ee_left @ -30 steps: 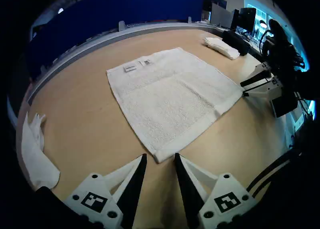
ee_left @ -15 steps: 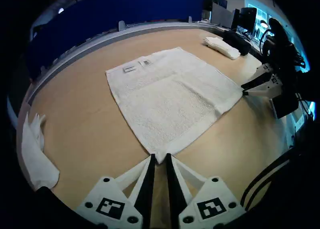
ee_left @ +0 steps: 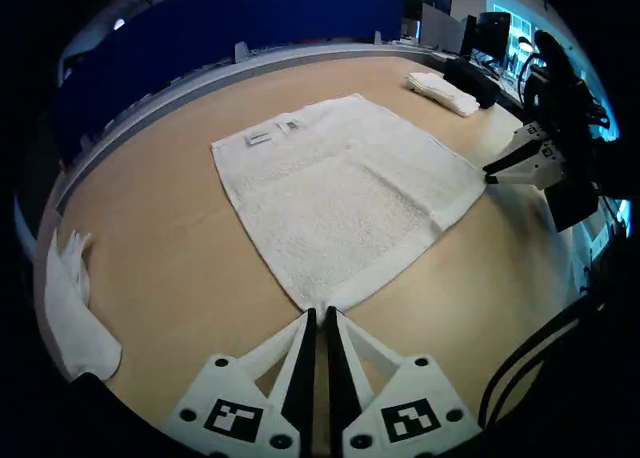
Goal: Fold towel
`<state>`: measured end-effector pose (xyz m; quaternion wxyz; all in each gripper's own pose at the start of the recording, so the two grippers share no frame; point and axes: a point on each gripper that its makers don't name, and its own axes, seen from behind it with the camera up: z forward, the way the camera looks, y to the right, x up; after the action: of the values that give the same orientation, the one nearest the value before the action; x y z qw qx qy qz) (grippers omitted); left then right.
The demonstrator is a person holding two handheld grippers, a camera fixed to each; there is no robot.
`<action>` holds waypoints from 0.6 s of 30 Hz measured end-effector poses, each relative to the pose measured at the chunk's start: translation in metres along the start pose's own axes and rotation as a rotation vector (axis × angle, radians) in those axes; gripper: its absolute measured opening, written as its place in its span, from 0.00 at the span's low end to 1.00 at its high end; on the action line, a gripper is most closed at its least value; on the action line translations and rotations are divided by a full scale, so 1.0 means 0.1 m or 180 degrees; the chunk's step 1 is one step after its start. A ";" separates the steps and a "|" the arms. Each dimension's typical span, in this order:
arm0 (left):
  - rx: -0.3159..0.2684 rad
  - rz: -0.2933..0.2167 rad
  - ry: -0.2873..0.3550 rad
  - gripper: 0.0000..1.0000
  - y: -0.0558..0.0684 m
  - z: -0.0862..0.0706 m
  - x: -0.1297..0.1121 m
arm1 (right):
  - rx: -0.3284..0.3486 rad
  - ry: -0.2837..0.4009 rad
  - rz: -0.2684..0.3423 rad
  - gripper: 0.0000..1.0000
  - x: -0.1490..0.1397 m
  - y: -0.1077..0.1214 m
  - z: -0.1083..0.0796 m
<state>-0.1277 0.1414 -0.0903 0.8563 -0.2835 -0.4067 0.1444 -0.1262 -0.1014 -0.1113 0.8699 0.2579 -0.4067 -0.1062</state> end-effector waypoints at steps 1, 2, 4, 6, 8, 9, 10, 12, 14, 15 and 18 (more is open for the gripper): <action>-0.0004 -0.0006 0.0000 0.09 0.00 -0.01 0.00 | -0.0004 0.0008 -0.0010 0.13 0.02 0.00 -0.01; -0.0007 -0.0012 0.0000 0.09 0.00 -0.03 0.01 | -0.0007 0.0014 -0.0018 0.13 0.03 0.01 -0.02; -0.0007 -0.0037 0.0011 0.09 0.00 -0.05 0.03 | -0.0009 0.0036 -0.0027 0.13 0.07 0.01 -0.05; -0.0008 -0.0064 0.0022 0.09 0.00 -0.09 0.05 | -0.0013 0.0057 -0.0031 0.13 0.11 0.02 -0.08; -0.0011 -0.0095 0.0036 0.09 0.01 -0.14 0.08 | -0.0020 0.0079 -0.0029 0.13 0.16 0.02 -0.12; -0.0012 -0.0111 0.0039 0.09 0.01 -0.17 0.09 | -0.0017 0.0088 -0.0023 0.13 0.18 0.02 -0.15; -0.0013 -0.0130 0.0042 0.09 0.01 -0.20 0.10 | -0.0014 0.0097 -0.0016 0.13 0.20 0.02 -0.18; -0.0020 -0.0162 0.0041 0.09 0.03 -0.27 0.12 | -0.0012 0.0112 -0.0006 0.13 0.23 0.01 -0.23; -0.0031 -0.0196 0.0034 0.09 0.05 -0.34 0.12 | -0.0012 0.0127 0.0002 0.13 0.27 -0.01 -0.29; -0.0033 -0.0206 0.0034 0.09 0.06 -0.37 0.13 | -0.0014 0.0130 0.0004 0.13 0.28 -0.01 -0.32; -0.0036 -0.0238 0.0039 0.09 0.09 -0.47 0.14 | -0.0020 0.0146 0.0013 0.13 0.32 -0.03 -0.41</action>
<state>-0.0826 0.1382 -0.1111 0.8620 -0.2739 -0.4127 0.1083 -0.0742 -0.1023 -0.1139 0.8800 0.2567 -0.3869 -0.0998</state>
